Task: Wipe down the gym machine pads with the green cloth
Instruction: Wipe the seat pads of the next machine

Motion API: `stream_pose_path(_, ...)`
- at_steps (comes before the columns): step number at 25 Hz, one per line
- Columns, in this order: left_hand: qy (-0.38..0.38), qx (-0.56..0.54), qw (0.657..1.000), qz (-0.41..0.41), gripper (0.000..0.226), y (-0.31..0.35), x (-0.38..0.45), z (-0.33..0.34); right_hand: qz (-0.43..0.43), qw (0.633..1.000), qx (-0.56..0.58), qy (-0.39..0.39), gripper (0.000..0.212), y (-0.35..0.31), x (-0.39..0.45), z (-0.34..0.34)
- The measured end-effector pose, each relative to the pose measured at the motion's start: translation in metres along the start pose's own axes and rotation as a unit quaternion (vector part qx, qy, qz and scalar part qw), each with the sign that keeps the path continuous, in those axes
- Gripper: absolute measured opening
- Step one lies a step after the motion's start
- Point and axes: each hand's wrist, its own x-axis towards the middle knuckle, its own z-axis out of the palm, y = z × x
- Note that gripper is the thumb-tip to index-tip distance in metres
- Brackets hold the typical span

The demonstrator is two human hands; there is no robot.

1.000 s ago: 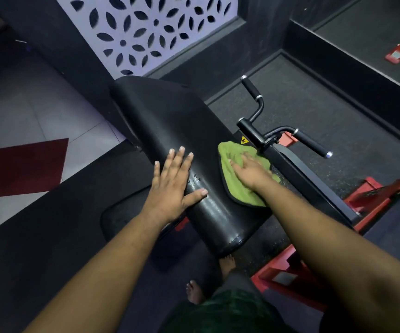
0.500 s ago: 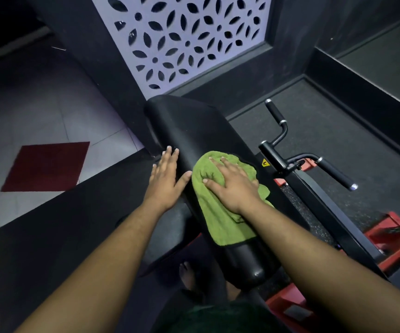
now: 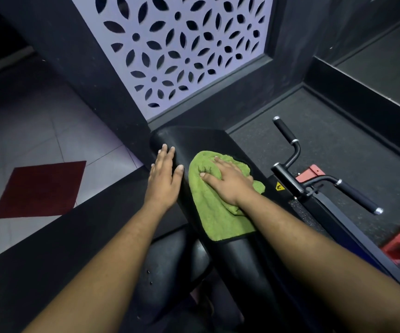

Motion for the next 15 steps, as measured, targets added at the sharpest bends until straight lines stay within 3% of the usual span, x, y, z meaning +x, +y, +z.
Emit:
stream_pose_path(5,-0.009,0.008,0.999,0.031,0.088,-0.008,0.029,0.006,-0.013,1.0,0.027,0.0,0.075,-0.032,0.096,-0.014)
stream_pose_path(9,0.017,0.023,0.999,0.037,0.095,-0.01,0.035,0.018,-0.071,0.996,0.059,-0.001,0.074,-0.017,0.153,-0.017)
stream_pose_path(15,0.024,0.034,0.998,0.038,0.091,-0.011,0.038,0.019,0.125,0.991,0.041,-0.009,0.085,0.056,0.187,-0.019)
